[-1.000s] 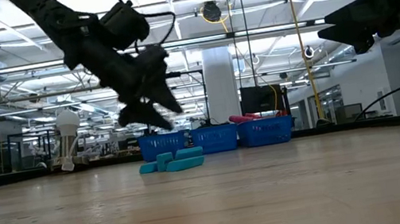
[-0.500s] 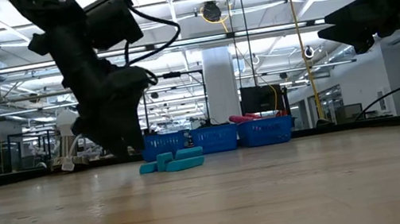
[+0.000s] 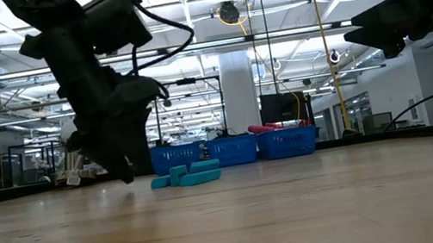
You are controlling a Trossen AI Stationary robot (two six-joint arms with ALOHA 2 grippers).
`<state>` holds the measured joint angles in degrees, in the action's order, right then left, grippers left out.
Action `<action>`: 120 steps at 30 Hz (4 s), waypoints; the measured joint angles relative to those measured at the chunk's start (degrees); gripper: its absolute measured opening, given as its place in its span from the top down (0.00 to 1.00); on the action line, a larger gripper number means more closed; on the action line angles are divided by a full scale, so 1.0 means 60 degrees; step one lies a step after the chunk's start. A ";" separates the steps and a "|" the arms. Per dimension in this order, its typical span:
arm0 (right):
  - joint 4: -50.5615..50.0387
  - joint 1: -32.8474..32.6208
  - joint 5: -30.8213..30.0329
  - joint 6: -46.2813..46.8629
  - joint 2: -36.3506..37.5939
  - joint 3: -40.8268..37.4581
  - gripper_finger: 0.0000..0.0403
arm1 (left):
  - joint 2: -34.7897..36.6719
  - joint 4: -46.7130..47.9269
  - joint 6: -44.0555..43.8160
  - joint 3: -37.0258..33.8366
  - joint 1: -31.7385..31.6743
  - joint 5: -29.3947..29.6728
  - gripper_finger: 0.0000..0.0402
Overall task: Pick & Place School Supplies
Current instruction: Put the blue eraser into the middle blue bin
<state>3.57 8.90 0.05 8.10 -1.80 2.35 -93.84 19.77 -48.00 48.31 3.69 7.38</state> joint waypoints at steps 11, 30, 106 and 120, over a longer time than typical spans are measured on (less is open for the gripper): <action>-0.0002 -0.0002 0.0001 0.0000 -0.0004 0.0000 0.49 | -0.1271 0.1297 0.0144 0.1334 0.0047 -0.0067 0.37; 0.0000 -0.0001 0.0000 0.0000 0.0000 0.0000 0.48 | -0.2867 0.2712 0.0529 0.3457 -0.0336 0.1049 0.37; 0.1555 -0.0001 -0.1069 0.1700 -0.0024 0.0000 0.48 | -0.0179 -0.1079 1.4546 0.3377 -0.0212 0.4292 0.76; 0.4283 0.0002 -0.3001 0.4772 -0.4507 0.0000 0.48 | -0.1237 -0.2652 1.7063 0.3370 -0.0752 0.4037 0.76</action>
<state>29.27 8.91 -17.95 36.73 -28.85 2.35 -101.26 3.86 54.38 68.53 -0.83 31.60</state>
